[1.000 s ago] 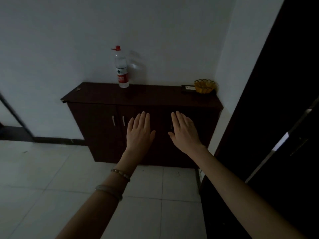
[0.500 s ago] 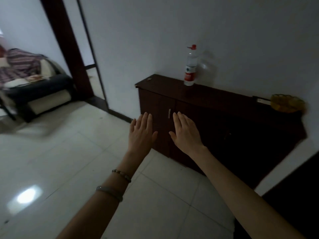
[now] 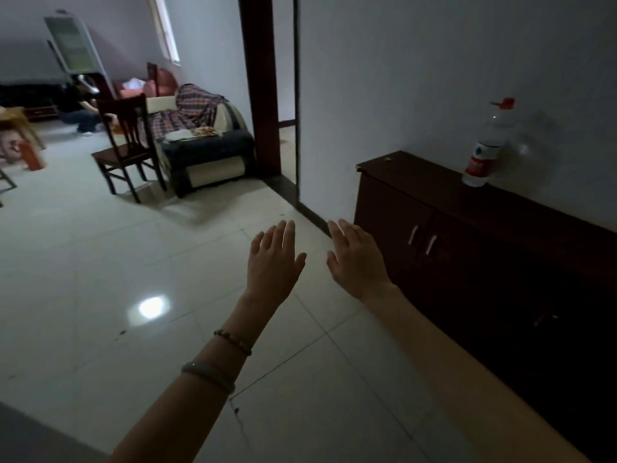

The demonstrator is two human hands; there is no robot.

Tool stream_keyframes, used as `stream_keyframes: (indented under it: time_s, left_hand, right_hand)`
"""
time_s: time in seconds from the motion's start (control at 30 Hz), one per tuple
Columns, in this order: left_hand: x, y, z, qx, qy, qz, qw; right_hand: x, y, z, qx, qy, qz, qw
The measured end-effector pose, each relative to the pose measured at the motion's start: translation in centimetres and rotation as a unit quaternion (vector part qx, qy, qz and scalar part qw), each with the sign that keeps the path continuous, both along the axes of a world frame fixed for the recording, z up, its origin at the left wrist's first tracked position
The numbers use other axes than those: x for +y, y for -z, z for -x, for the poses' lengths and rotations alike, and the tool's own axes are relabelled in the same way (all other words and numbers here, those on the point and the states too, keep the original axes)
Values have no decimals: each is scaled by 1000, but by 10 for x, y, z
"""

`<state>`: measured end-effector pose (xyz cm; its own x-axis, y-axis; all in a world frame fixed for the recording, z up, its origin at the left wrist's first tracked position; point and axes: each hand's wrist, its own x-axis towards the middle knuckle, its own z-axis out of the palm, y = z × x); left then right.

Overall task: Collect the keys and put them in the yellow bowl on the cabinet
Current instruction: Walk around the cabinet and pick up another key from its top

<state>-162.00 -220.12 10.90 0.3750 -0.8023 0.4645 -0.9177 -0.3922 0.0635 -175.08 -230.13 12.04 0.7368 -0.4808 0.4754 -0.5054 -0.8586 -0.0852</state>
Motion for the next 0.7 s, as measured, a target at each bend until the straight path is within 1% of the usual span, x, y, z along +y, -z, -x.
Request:
stream_keyframes:
  time_s: [0.07, 0.2, 0.37, 0.53, 0.7]
  left_hand:
    - [3, 3, -2, 1, -10, -1, 1000]
    - [2, 11, -10, 10, -27, -9, 1000]
    - [-16, 18, -33, 13, -44, -17, 999]
    - [-60, 25, -72, 23, -40, -18, 999]
    - [-120, 31, -135, 26, -26, -20, 999]
  right_hand:
    - [-1, 4, -6, -2, -8, -2, 1000]
    - [-9, 12, -17, 23, -21, -5, 999]
    - [-32, 19, -41, 37, -27, -13, 999]
    - [-72, 29, -80, 45, -25, -13, 999]
    - [-128, 33, -141, 42, -9, -15, 999]
